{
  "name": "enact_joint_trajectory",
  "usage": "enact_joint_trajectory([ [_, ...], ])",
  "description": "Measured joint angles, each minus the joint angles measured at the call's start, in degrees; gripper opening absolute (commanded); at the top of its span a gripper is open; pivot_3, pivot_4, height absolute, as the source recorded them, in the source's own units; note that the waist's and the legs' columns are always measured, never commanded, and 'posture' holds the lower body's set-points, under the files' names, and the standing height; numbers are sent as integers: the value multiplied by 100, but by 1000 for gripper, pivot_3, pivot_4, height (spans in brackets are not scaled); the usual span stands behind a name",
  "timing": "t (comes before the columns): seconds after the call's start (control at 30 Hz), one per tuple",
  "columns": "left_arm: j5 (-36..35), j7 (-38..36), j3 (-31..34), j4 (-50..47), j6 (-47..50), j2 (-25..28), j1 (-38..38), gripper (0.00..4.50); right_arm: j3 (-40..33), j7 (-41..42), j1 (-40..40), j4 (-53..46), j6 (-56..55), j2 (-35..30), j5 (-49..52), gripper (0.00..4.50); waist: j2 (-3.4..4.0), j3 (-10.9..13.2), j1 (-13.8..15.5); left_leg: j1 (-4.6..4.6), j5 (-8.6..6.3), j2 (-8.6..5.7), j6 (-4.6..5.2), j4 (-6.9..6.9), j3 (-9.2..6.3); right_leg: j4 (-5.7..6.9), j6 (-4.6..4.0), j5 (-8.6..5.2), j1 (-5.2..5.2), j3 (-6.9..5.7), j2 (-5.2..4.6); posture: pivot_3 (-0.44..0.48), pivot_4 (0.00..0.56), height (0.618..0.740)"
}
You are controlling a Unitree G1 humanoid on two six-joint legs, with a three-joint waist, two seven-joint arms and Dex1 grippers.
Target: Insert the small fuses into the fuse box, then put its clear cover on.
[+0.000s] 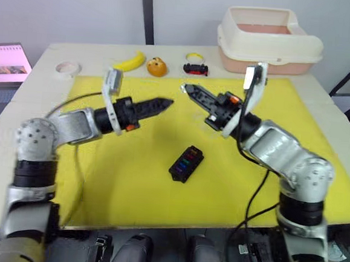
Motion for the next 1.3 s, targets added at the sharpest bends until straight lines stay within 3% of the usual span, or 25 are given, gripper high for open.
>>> enact_joint_trajectory([
  [0.07, 1120, -1218, -575, -385, -629, 440, 265, 4410, 55, 375, 221, -224, 217, -508, -346, 0, 13, 4, 20, 0, -1, 4, 2, -5, 4, -20, 0, 0, 7, 0, 1, 0, 150, 740],
  [0.17, 2419, -2329, -1181, -472, -1598, 593, 476, 4410, 326, 1004, 500, -533, 494, -1210, -1149, 0, 11, 6, 43, -4, -14, 7, 26, -1, 2, -32, -2, 2, 13, -4, -1, 0, 150, 740],
  [0.4, 4077, -2998, -1417, -334, -2918, 107, 423, 4410, 1109, 2318, 917, -872, 361, -1812, -3311, 0, 4, 10, 40, -7, -19, 7, 34, 5, -1, -43, -1, 4, 19, -10, -6, 0, 150, 740],
  [0.83, 4977, -3283, -1466, -132, -3307, -420, 421, 4410, 1580, 3213, 1114, -715, 103, -1508, -5305, 0, 0, 12, 46, -7, -12, 8, 22, 8, -5, -41, 1, 5, 19, -14, -5, 0, 150, 740],
  [1.3, 5280, -3344, -1467, -136, -3296, -649, 422, 4410, 1485, 3668, 1241, -596, 139, -1151, -5942, 0, 0, 12, 42, -7, -6, 8, 12, 8, -5, -38, 1, 5, 19, -14, -5, 0, 150, 740],
])
